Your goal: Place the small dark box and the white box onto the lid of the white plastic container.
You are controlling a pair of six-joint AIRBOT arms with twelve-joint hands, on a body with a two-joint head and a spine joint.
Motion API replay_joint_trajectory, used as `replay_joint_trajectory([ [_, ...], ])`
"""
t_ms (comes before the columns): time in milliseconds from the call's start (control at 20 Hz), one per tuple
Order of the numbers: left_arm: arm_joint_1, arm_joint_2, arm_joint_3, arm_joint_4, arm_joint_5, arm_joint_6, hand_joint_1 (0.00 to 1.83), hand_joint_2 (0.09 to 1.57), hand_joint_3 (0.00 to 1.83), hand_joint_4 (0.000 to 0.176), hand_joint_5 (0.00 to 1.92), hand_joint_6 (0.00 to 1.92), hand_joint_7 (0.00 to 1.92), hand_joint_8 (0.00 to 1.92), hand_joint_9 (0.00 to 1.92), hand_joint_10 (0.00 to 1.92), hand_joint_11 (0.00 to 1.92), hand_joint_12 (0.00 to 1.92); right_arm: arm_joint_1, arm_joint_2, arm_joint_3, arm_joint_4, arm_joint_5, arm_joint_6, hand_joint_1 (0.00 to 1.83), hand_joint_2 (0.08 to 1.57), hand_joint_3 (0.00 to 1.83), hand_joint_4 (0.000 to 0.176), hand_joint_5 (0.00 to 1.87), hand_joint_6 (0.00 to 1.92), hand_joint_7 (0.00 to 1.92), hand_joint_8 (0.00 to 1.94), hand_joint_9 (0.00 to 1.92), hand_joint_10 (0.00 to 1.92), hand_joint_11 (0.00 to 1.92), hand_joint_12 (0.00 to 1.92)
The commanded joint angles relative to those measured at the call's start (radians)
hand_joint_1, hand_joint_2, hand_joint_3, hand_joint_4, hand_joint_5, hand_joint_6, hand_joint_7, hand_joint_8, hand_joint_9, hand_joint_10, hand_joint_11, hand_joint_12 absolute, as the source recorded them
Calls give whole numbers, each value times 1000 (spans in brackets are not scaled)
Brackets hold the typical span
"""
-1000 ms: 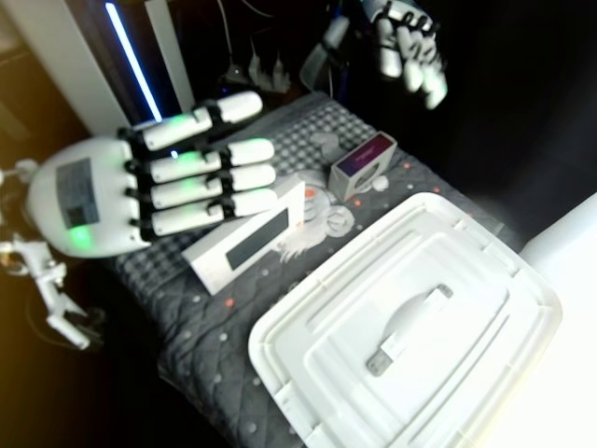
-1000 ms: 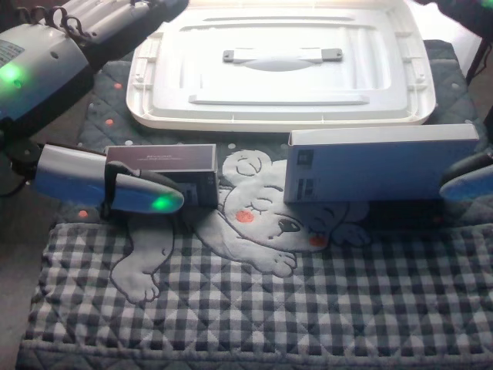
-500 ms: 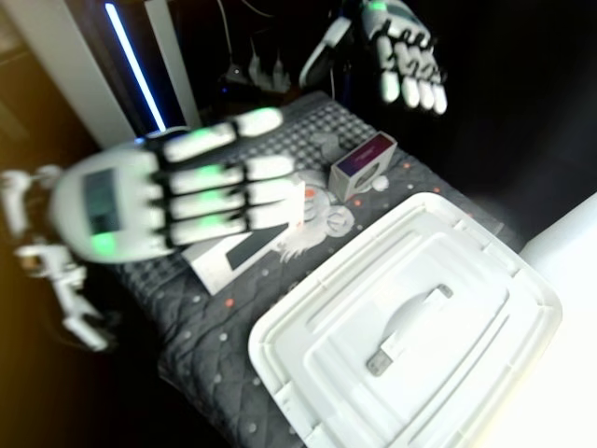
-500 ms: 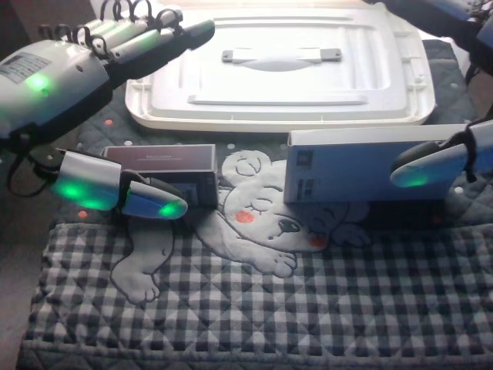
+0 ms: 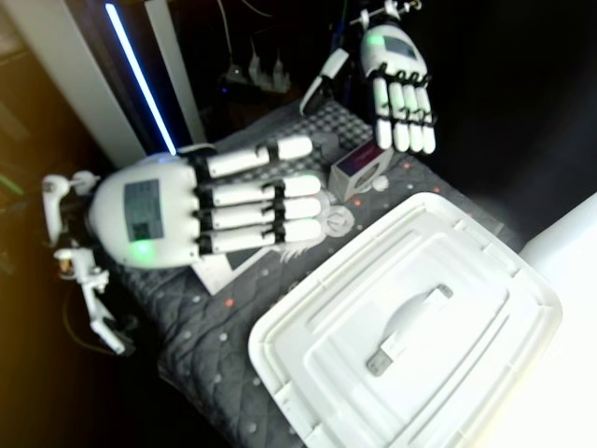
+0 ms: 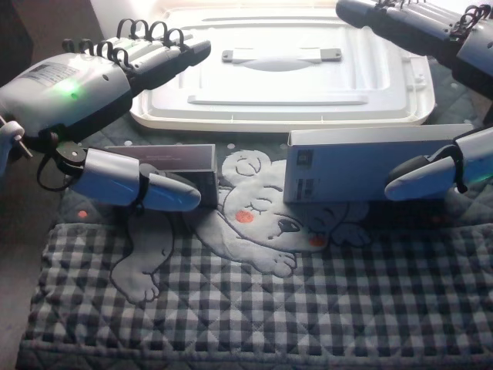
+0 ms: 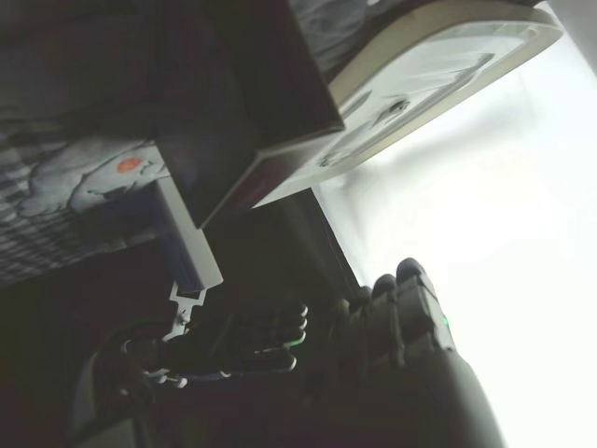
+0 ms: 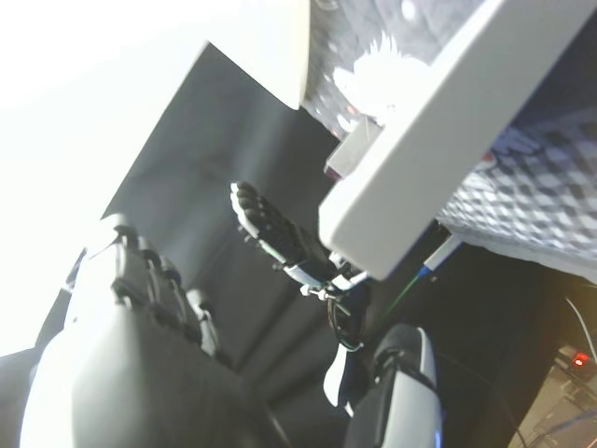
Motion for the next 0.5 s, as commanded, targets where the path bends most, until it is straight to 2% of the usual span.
replay_joint_trajectory([
  [0,-13,2,2,-10,-113,-1,504,768,0,0,0,0,0,0,0,0,16,7,8,8,3,41,110,3,665,625,0,97,0,0,0,0,6,2,116,52],
  [50,-13,-2,5,-10,-103,-1,472,793,6,0,0,0,10,4,23,8,36,16,8,5,5,38,103,3,673,596,0,125,0,0,24,9,10,3,121,58],
  [100,-13,-2,6,-10,-103,-1,472,793,6,0,0,0,10,4,23,8,36,16,8,5,5,38,102,3,673,596,0,125,0,0,24,9,10,3,121,58],
  [150,-13,-3,6,-10,-99,-1,529,784,1,15,4,1,20,7,34,11,23,11,8,4,6,36,98,3,687,591,0,123,0,0,26,8,5,0,112,56],
  [200,-13,-4,7,-9,-96,-1,505,771,0,10,5,2,43,15,64,22,60,27,8,2,7,36,96,3,725,572,0,101,20,1,52,4,18,2,123,69],
  [250,-13,-4,7,-9,-95,-1,488,776,0,0,17,6,36,9,55,15,53,25,8,2,8,35,94,3,742,574,0,69,46,10,73,9,36,7,126,73],
  [300,-13,-6,8,-9,-89,-1,484,771,0,0,27,9,42,10,63,16,62,30,8,0,9,33,89,3,750,602,0,27,76,4,104,4,59,5,123,89],
  [350,-13,-10,11,-8,-79,-1,517,753,0,0,6,1,21,1,34,2,33,18,8,-3,11,28,77,3,727,594,0,8,101,10,120,6,66,5,117,93],
  [400,-13,-13,13,-8,-70,-1,506,758,0,0,0,0,14,0,19,0,16,12,8,-5,13,25,67,3,726,578,0,3,122,15,129,7,69,5,114,95],
  [450,-13,-15,14,-7,-64,-1,541,741,0,0,8,3,22,3,33,7,43,24,8,-6,13,21,59,3,682,579,0,7,130,15,125,5,58,0,90,88],
])
